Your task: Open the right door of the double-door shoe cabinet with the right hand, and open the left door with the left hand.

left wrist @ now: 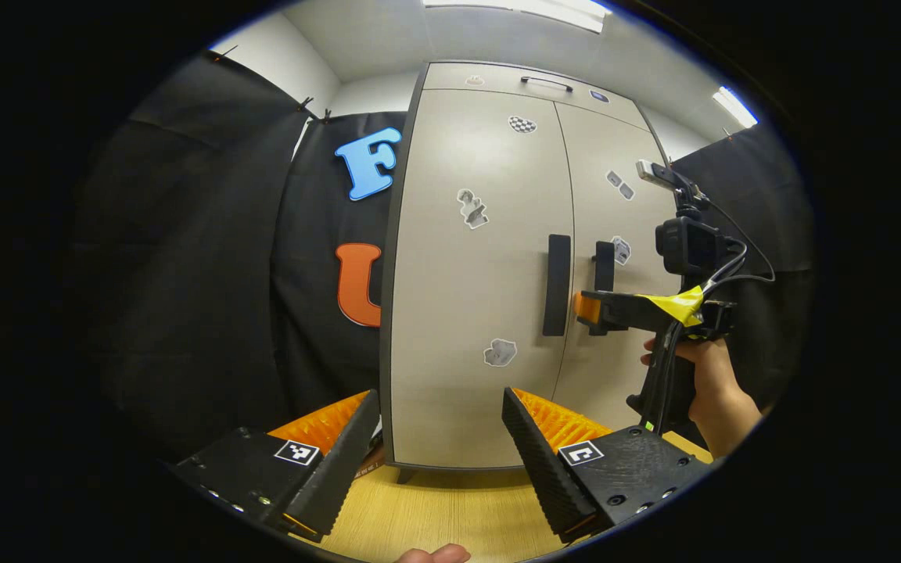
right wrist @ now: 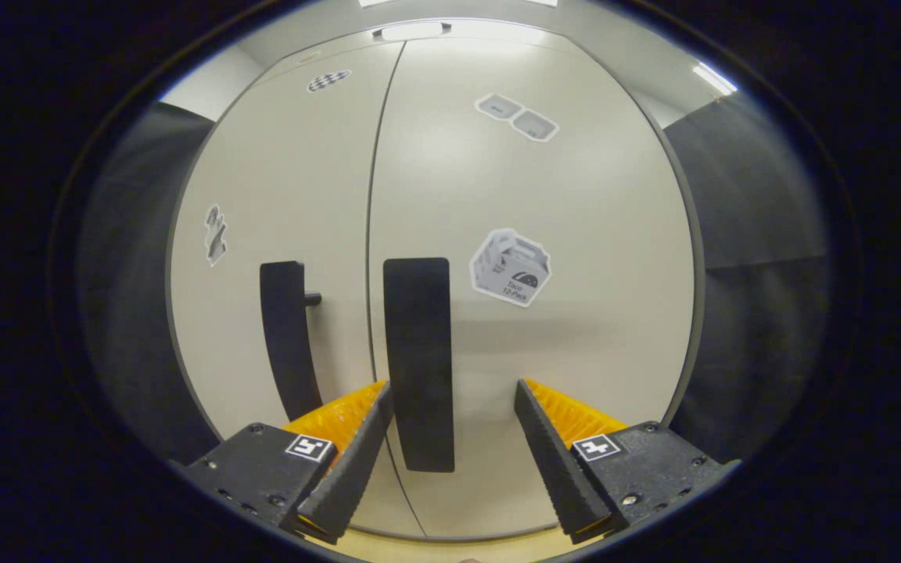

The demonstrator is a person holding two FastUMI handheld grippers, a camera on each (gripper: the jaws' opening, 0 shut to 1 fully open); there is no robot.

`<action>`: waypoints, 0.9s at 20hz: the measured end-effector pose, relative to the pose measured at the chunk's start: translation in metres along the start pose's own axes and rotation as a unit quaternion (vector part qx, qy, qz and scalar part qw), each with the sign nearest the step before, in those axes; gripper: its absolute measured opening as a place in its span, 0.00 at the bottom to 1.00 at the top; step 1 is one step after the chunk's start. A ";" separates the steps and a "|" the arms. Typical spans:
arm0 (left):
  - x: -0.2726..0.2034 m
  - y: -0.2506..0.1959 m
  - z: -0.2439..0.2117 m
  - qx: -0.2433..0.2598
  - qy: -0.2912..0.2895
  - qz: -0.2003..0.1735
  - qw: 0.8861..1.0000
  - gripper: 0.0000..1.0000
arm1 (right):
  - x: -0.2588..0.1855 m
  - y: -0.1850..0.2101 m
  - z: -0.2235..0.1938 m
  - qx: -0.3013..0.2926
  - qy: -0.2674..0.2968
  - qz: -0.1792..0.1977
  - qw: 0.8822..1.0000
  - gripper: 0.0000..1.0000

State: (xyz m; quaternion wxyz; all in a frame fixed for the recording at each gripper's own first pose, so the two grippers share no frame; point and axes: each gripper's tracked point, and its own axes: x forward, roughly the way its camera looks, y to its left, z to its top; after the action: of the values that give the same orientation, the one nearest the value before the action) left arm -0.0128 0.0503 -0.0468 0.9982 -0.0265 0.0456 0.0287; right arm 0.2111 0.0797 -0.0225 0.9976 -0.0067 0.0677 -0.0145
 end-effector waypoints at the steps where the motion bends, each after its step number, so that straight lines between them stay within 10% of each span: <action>1: 0.000 0.001 0.000 -0.002 0.000 0.000 1.000 0.95 | -0.001 -0.001 -0.001 0.002 0.001 0.000 1.000 0.93; 8: -0.001 0.004 0.001 -0.003 -0.003 0.001 1.000 0.95 | -0.002 0.016 0.000 -0.007 0.004 0.019 1.000 0.63; 13: -0.004 0.009 0.000 -0.004 -0.004 0.006 1.000 0.95 | -0.001 0.017 0.000 0.004 -0.004 0.023 1.000 0.17; 18: -0.009 0.014 -0.001 -0.009 0.000 0.013 1.000 0.95 | -0.003 0.017 -0.001 -0.012 -0.002 0.027 1.000 0.09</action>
State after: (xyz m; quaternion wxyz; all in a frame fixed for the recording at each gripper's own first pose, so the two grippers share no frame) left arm -0.0230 0.0636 -0.0477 0.9974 -0.0350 0.0461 0.0423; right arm 0.2086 0.0969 -0.0232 0.9976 -0.0172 0.0657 0.0136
